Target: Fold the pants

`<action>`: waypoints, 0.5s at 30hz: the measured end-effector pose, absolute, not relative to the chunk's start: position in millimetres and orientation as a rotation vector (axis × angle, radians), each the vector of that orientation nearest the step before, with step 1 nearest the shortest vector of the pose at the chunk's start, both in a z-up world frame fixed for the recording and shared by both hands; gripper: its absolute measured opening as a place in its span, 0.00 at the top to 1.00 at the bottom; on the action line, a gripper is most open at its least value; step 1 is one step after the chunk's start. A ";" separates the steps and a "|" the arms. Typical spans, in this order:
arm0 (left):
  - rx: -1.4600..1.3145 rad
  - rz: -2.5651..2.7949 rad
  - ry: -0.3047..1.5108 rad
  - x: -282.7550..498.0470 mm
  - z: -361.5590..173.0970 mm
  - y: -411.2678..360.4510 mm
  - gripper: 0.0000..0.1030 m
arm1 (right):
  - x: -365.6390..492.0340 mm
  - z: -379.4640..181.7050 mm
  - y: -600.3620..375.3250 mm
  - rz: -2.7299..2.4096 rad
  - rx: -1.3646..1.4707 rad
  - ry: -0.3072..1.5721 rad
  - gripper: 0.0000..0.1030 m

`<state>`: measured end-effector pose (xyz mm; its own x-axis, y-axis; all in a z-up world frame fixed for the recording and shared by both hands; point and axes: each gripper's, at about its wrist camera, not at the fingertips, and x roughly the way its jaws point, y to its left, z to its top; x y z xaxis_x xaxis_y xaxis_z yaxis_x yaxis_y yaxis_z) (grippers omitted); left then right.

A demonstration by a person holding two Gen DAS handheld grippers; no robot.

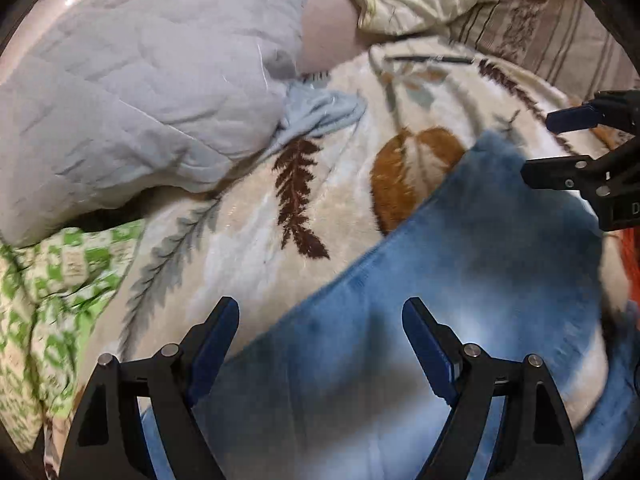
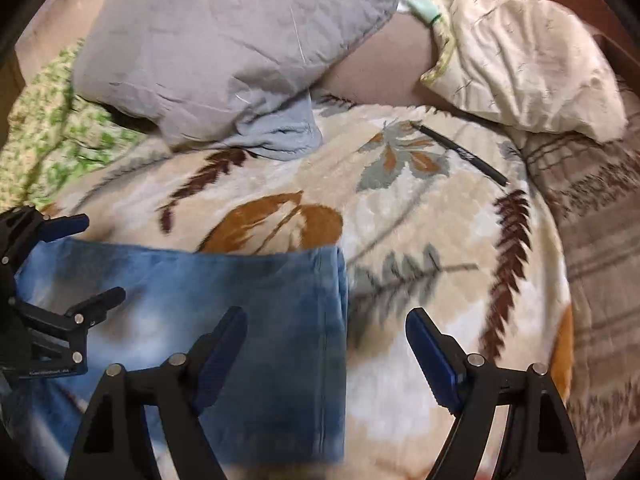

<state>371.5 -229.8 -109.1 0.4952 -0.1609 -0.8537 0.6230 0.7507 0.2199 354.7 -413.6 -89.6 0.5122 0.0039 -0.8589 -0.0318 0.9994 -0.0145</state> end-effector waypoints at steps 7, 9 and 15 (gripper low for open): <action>0.523 -0.605 1.041 395.0 -136.5 -235.2 0.65 | 405.6 -129.9 -407.8 0.068 -0.021 1.115 0.76; 0.492 -0.631 1.055 393.6 -131.6 -235.1 0.87 | 408.5 -134.2 -405.8 0.101 -0.021 1.124 0.82; 0.575 -0.665 1.017 355.8 -109.7 -234.9 0.96 | 377.1 -101.6 -409.1 0.135 -0.014 1.042 0.85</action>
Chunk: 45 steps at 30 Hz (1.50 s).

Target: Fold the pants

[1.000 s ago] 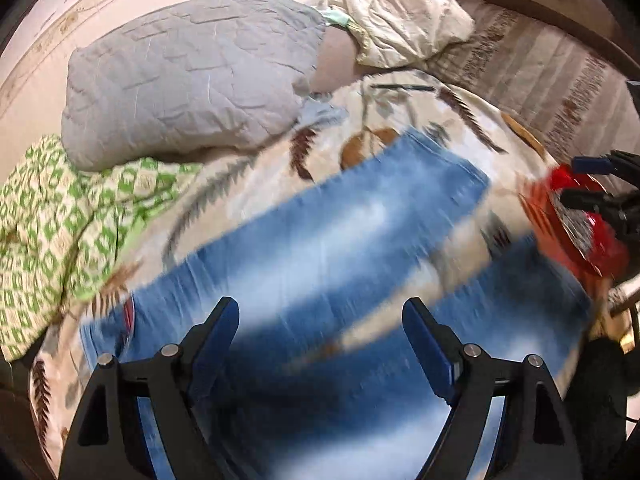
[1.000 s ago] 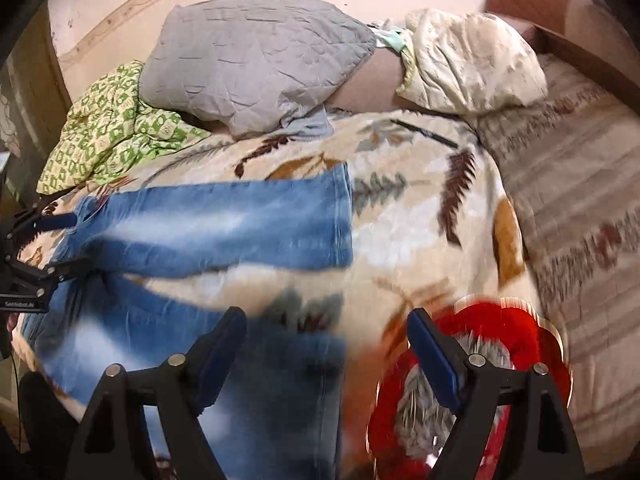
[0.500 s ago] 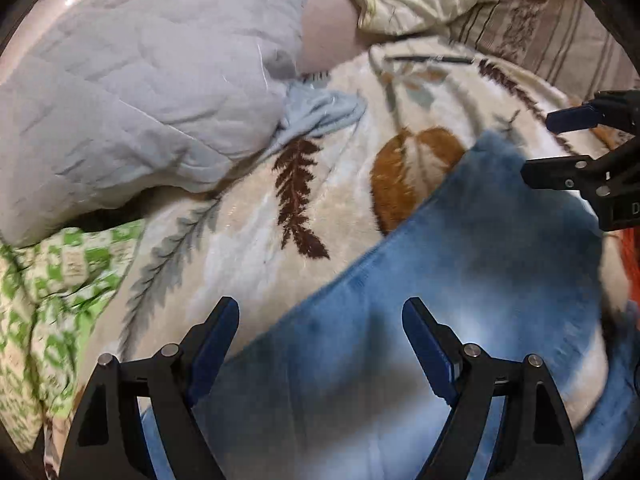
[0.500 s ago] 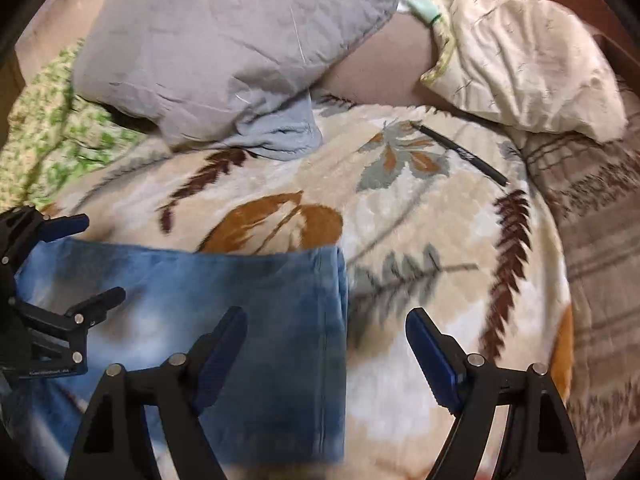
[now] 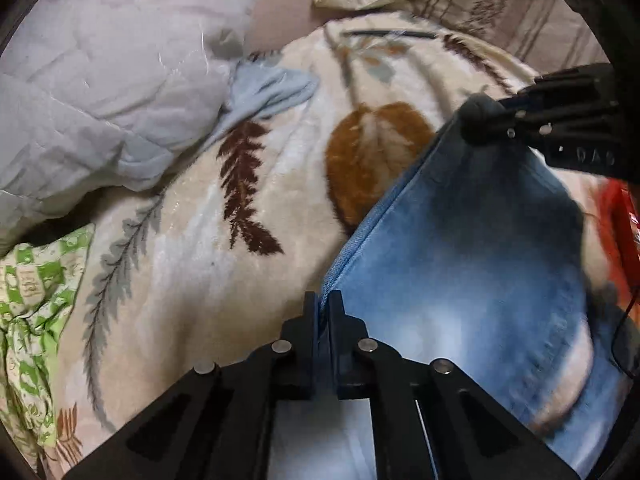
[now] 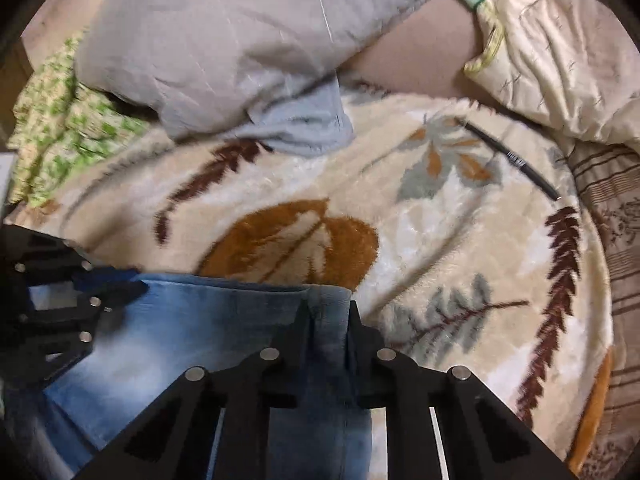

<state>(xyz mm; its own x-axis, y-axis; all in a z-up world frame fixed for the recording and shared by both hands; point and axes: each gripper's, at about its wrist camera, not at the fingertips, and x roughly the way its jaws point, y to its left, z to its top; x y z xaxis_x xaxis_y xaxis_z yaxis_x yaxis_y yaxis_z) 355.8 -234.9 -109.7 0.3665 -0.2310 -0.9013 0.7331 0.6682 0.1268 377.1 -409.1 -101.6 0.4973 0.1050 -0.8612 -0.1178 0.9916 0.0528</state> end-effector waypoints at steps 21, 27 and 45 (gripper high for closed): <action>0.575 -0.898 0.823 85.1 -37.6 -195.1 0.97 | 89.0 -60.8 -425.5 0.343 0.148 0.828 0.85; 0.579 -0.904 0.953 59.6 -95.1 -203.4 0.97 | 58.2 -103.5 -420.2 0.306 0.068 0.952 0.85; 0.531 -0.821 1.076 63.5 -140.5 -205.4 0.96 | 53.0 -143.1 -399.9 0.240 -0.043 1.034 0.74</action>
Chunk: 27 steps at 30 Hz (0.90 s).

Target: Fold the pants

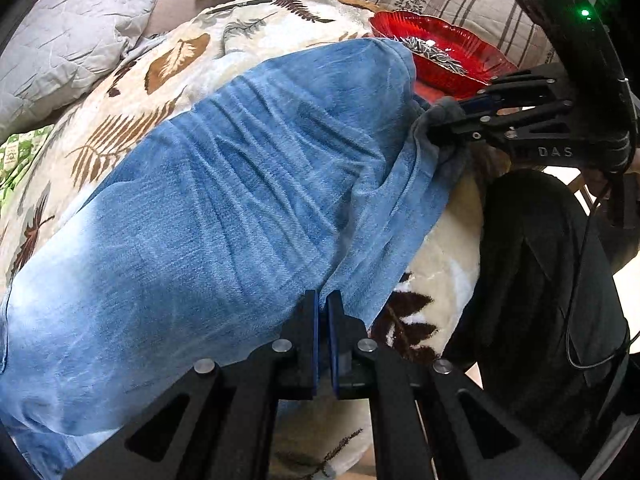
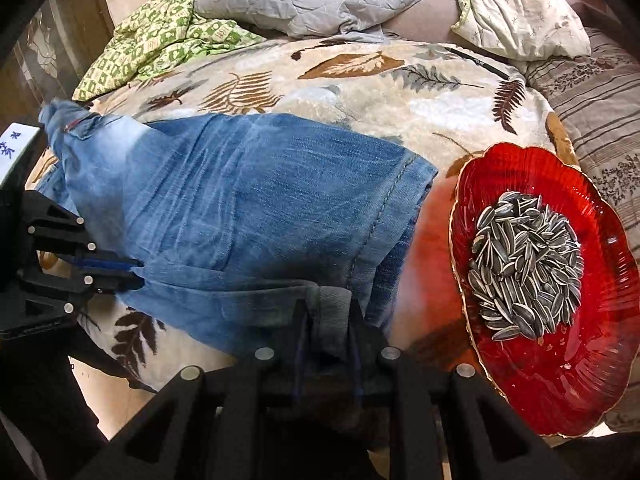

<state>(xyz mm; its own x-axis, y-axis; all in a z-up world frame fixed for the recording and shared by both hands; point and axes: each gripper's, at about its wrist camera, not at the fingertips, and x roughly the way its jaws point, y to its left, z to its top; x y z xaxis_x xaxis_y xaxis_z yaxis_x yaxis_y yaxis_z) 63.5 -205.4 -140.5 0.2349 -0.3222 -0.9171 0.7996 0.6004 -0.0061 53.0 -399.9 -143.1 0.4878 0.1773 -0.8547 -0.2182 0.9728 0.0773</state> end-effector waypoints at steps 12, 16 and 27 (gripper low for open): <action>0.506 -0.580 0.876 62.6 -74.6 -176.1 0.04 | 26.9 -87.0 -406.4 0.146 -0.023 0.890 0.27; 0.477 -0.491 0.860 69.8 -58.9 -147.7 0.04 | 32.6 -75.5 -385.5 0.173 -0.026 0.855 0.27; 0.396 -0.187 0.872 60.0 -25.1 3.4 0.04 | 55.7 -53.5 -258.4 0.433 -0.108 0.797 0.27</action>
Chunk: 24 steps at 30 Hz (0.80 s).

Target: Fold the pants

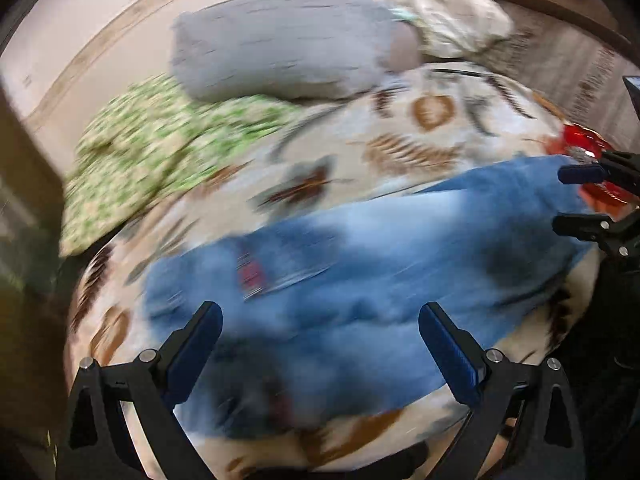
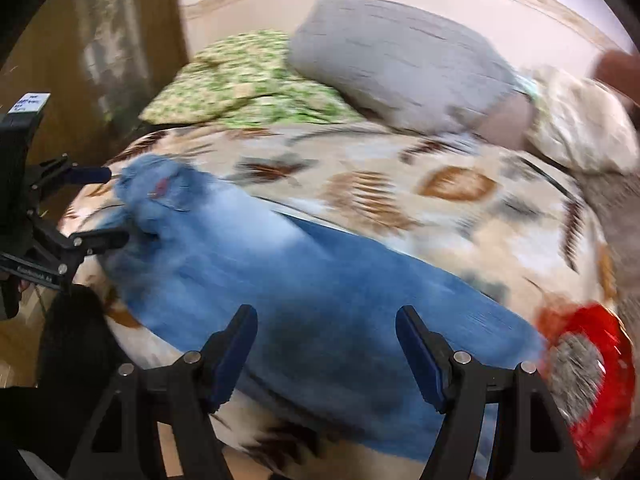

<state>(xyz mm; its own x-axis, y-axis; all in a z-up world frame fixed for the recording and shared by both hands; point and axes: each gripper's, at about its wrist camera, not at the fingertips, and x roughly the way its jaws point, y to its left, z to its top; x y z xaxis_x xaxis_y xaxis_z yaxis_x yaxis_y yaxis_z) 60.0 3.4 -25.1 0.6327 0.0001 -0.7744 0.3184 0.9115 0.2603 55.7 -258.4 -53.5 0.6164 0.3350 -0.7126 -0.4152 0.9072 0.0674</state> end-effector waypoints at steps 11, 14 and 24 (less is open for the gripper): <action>0.280 -0.036 0.930 55.0 -47.1 101.0 0.04 | 72.6 -70.9 -102.8 0.677 -0.135 0.835 0.27; 0.228 -0.033 0.929 65.5 -51.7 114.7 0.04 | 78.2 -70.8 -67.4 0.709 -0.172 0.837 0.27; 0.179 -0.111 0.971 130.0 -77.2 143.7 0.04 | 109.7 -91.8 -3.0 0.691 -0.300 0.854 0.27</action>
<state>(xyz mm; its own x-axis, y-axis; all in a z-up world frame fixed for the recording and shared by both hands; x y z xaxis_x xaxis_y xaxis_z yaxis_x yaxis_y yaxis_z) 130.0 143.7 -77.2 0.5604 -0.0133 -0.8281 0.1734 0.9796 0.1016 109.7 -3.0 -91.8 0.4587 0.4361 -0.7742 -0.6662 0.7453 0.0251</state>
